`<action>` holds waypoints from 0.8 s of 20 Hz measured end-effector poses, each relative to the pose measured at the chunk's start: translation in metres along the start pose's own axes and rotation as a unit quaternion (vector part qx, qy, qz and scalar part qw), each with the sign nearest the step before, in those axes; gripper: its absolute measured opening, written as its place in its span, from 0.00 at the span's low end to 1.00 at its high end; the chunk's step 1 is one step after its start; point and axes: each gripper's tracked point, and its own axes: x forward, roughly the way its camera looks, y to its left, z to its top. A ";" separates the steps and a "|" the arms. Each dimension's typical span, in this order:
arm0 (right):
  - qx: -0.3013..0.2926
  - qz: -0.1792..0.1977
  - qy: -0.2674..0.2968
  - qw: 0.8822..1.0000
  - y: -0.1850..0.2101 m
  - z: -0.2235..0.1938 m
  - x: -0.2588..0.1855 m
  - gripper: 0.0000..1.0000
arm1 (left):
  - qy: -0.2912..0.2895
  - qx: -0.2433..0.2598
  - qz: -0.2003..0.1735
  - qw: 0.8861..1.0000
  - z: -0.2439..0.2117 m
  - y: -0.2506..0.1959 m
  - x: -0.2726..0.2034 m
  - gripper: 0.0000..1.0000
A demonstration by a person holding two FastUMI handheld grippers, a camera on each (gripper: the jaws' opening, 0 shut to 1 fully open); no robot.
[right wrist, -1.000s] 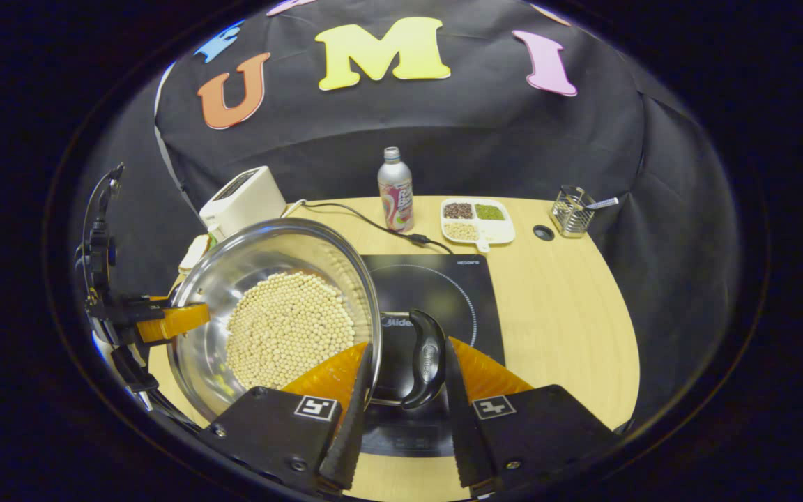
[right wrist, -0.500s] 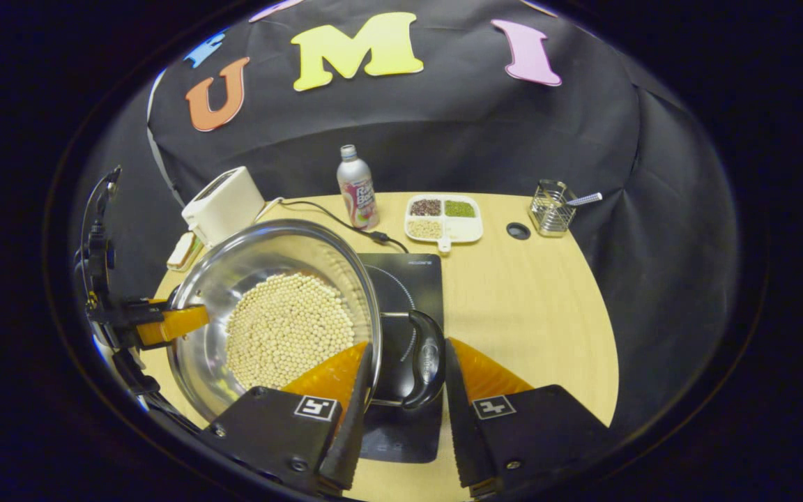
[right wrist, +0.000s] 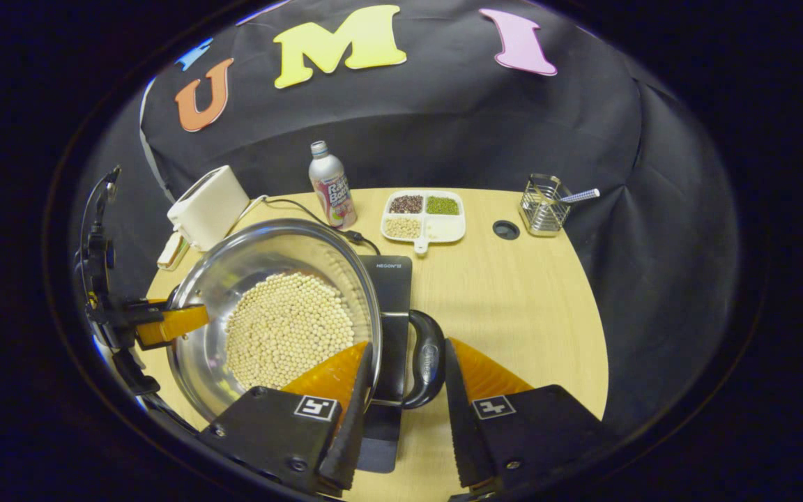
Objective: First push the handle of the pot to place it horizontally, then grasp the pot with both hands and set it on the induction cooktop.
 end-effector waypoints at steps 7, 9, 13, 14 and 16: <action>-0.001 0.001 0.012 1.000 -0.002 0.007 0.018 0.54 | 0.011 0.001 0.003 1.000 0.005 -0.001 0.015 0.60; -0.002 0.001 0.015 1.000 -0.004 0.005 0.022 0.54 | 0.015 0.001 0.002 1.000 0.005 -0.003 0.020 0.60; 0.010 0.007 0.026 1.000 -0.009 -0.001 0.030 0.55 | 0.020 0.014 0.002 1.000 0.004 -0.004 0.026 0.61; 0.006 0.009 0.021 1.000 -0.009 0.001 0.032 0.54 | 0.015 0.019 0.000 1.000 0.005 -0.004 0.027 0.61; -0.006 0.012 0.025 1.000 -0.012 0.000 0.033 0.55 | 0.017 0.004 0.000 1.000 0.005 -0.006 0.026 0.60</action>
